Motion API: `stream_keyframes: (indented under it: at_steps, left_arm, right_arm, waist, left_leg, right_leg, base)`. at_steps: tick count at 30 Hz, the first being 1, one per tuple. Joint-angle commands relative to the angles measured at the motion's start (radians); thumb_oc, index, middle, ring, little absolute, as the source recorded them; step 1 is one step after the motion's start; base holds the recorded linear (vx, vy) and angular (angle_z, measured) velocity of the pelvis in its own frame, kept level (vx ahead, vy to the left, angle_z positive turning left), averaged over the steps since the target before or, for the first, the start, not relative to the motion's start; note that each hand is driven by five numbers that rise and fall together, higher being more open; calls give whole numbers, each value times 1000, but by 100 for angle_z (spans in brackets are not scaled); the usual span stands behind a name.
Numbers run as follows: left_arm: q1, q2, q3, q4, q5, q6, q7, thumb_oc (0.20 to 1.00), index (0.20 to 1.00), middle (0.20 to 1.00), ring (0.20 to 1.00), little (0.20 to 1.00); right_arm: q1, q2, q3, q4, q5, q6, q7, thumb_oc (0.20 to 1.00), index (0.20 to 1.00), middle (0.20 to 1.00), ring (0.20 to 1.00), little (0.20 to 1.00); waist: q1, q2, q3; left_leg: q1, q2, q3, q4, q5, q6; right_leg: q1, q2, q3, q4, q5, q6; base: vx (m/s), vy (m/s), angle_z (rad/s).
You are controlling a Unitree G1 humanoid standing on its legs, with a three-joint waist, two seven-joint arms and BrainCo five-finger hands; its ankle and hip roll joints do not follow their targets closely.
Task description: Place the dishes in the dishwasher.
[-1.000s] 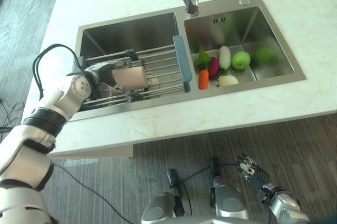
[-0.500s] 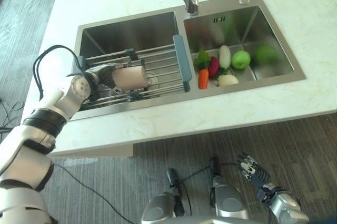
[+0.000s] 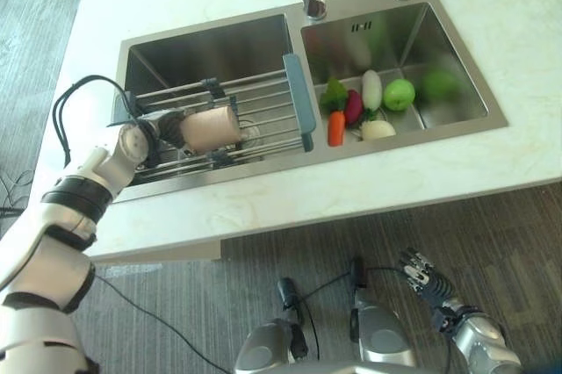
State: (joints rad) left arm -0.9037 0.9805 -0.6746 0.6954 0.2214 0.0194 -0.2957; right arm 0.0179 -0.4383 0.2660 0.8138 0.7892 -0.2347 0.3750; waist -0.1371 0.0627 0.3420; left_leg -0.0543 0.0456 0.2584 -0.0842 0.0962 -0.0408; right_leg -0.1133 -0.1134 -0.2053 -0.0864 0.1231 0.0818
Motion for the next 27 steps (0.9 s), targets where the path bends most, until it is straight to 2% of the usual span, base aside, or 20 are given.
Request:
stream_keyframes:
  at_steps: [1, 6, 7, 9, 12, 15, 17, 19, 22, 25, 27]
  left_arm:
    - [-88, -4, -3, 71, 38, 2, 13, 200, 200, 200, 200, 200]
    - [-101, -3, -15, 56, 14, -14, 24, 200, 200, 200, 200, 200]
    - [-97, -4, -5, 55, -38, -27, 39, 200, 200, 200, 200, 200]
    - [-91, -5, 7, 46, -29, -65, 65, 200, 200, 200, 200, 200]
    - [-59, -3, 31, 38, -41, -44, 71, 200, 200, 200, 200, 200]
    - [-39, -6, 51, 46, -28, -54, 134, 200, 200, 200, 200, 200]
    - [-10, -9, 80, 42, -16, -125, 296, 200, 200, 200, 200, 200]
    - [31, -39, 121, 9, 44, -155, 402, 200, 200, 200, 200, 200]
    - [107, -69, 161, -71, 129, -148, 482, 200, 200, 200, 200, 200]
    - [134, -60, 182, -113, 136, -128, 536, 200, 200, 200, 200, 200]
    - [164, -38, 213, -156, 133, -138, 632, 200, 200, 200, 200, 200]
  right_arm:
    - [-29, -1, 24, -42, 37, -39, 5, 1000, 1000, 1000, 1000, 1000]
    - [-31, 2, 22, -20, 41, -45, 10, 1000, 1000, 1000, 1000, 1000]
    - [-31, 3, 21, -21, 40, -43, 7, 1000, 1000, 1000, 1000, 1000]
    - [-25, 6, 19, -23, 35, -46, 6, 1000, 1000, 1000, 1000, 1000]
    - [-19, 8, 13, -22, 32, -44, 6, 1000, 1000, 1000, 1000, 1000]
    - [-14, 16, 14, -15, 25, -39, 0, 1000, 1000, 1000, 1000, 1000]
    - [-10, 26, 14, 5, 25, -40, -5, 1000, 1000, 1000, 1000, 1000]
    - [4, 44, 8, 43, 31, -49, 3, 1000, 1000, 1000, 1000, 1000]
    - [14, 68, -1, 98, 28, -49, 9, 1000, 1000, 1000, 1000, 1000]
    - [31, 82, -2, 109, 33, -34, -1, 1000, 1000, 1000, 1000, 1000]
    - [48, 91, -11, 120, 35, -21, -10, 1000, 1000, 1000, 1000, 1000]
  waist:
    - [-11, -32, 0]
    - [-10, -31, 1]
    - [-9, -30, -2]
    - [-8, -29, -5]
    - [-5, -28, -10]
    - [-3, -27, -21]
    - [1, -26, -35]
    - [10, -28, -55]
    - [27, -29, -87]
    - [31, -25, -114]
    - [38, -17, -135]
  left_leg:
    - [-27, -7, -22, 28, -62, -3]
    - [-26, -8, -18, 27, -63, -2]
    - [-25, -8, -17, 25, -63, -2]
    - [-22, -8, -17, 24, -65, -2]
    - [-20, -9, -18, 22, -64, -3]
    - [-10, -9, -18, 19, -67, -4]
    - [0, -9, -16, 17, -70, -4]
    - [7, -5, -12, 16, -71, -6]
    - [24, -1, -16, 14, -74, -9]
    - [43, 2, -14, 10, -77, -11]
    - [65, 3, -17, 8, -86, -15]
  right_leg:
    - [-38, -74, 15, 68, -5, 112]
    - [-41, -78, 8, 71, -3, 113]
    - [-41, -78, 6, 70, -4, 113]
    - [-39, -78, 4, 70, -5, 113]
    - [-38, -78, 1, 69, -6, 112]
    - [-29, -77, -7, 68, -9, 111]
    - [-21, -77, -14, 67, -13, 110]
    - [-11, -77, -25, 65, -18, 106]
    - [13, -74, -39, 61, -26, 100]
    - [35, -70, -48, 56, -33, 98]
    - [63, -67, -58, 49, -42, 97]
  base:
    - [0, 0, 0]
    - [0, 0, 0]
    - [0, 0, 0]
    - [0, 0, 0]
    - [0, 0, 0]
    - [0, 0, 0]
    - [7, -17, 1]
    - [18, -57, 6]
    - [60, -63, 17]
    - [77, -44, 5]
    - [68, -44, 4]
